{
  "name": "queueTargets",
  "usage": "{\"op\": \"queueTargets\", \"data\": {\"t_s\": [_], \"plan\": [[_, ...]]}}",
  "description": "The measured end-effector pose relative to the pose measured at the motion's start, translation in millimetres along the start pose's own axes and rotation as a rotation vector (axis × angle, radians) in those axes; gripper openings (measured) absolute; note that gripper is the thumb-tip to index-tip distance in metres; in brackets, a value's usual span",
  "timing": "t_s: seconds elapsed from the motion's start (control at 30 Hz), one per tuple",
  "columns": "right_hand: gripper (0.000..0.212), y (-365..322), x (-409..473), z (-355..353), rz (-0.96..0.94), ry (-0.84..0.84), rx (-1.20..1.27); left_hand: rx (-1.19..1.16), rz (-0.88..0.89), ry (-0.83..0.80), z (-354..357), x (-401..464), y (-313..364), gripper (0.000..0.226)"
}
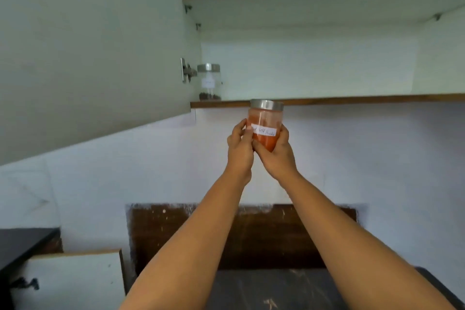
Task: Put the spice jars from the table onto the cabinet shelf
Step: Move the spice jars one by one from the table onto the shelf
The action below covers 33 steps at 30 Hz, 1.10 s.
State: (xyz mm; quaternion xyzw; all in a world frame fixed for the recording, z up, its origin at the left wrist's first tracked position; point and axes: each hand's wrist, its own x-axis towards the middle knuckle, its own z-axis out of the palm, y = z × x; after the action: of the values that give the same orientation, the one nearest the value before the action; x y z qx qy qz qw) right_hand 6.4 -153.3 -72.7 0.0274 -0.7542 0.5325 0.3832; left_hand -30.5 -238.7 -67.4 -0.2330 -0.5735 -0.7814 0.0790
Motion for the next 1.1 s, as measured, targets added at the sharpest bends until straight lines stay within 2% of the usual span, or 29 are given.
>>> {"op": "queueTargets", "data": {"t_s": [0.13,0.27,0.3,0.37,0.43,0.47,0.57,0.63,0.73,0.93,1.1], "plan": [[0.084,-46.7,62.2,-7.2,-0.115,0.01,-0.086,0.168,0.189,0.037,7.2,51.6,63.0,0.037],[0.09,-61.0,119.9,-0.4,-0.151,0.031,-0.236,0.456,0.275,-0.036,10.2,94.9,84.1,0.037],[0.089,-58.8,133.3,3.1,-0.132,0.016,-0.288,0.583,0.273,-0.063,8.9,105.2,80.7,0.037],[0.083,-53.6,160.3,9.4,-0.062,-0.051,-0.392,0.981,0.228,-0.089,-1.1,126.0,67.4,0.046],[0.085,-49.8,183.5,15.4,0.022,-0.125,-0.483,1.433,0.259,0.05,-23.1,143.7,44.1,0.062],[0.088,-48.5,193.9,19.3,0.057,-0.16,-0.519,1.55,0.347,0.139,-33.9,147.1,33.6,0.065],[0.086,-44.7,218.0,37.2,0.138,-0.253,-0.569,1.538,0.627,0.255,-53.9,158.4,17.0,0.062],[0.08,-42.9,229.0,47.3,0.159,-0.273,-0.581,1.489,0.628,0.198,-61.4,167.7,26.2,0.062],[0.083,-35.4,241.4,65.2,0.178,-0.258,-0.586,1.472,0.574,0.127,-71.8,181.3,36.2,0.072],[0.085,-21.1,257.2,89.7,0.153,-0.206,-0.641,1.503,0.694,0.257,-73.3,182.6,23.0,0.078],[0.084,-18.2,263.1,91.4,0.183,-0.232,-0.65,1.508,0.658,0.225,-73.2,183.5,23.8,0.076]]}}
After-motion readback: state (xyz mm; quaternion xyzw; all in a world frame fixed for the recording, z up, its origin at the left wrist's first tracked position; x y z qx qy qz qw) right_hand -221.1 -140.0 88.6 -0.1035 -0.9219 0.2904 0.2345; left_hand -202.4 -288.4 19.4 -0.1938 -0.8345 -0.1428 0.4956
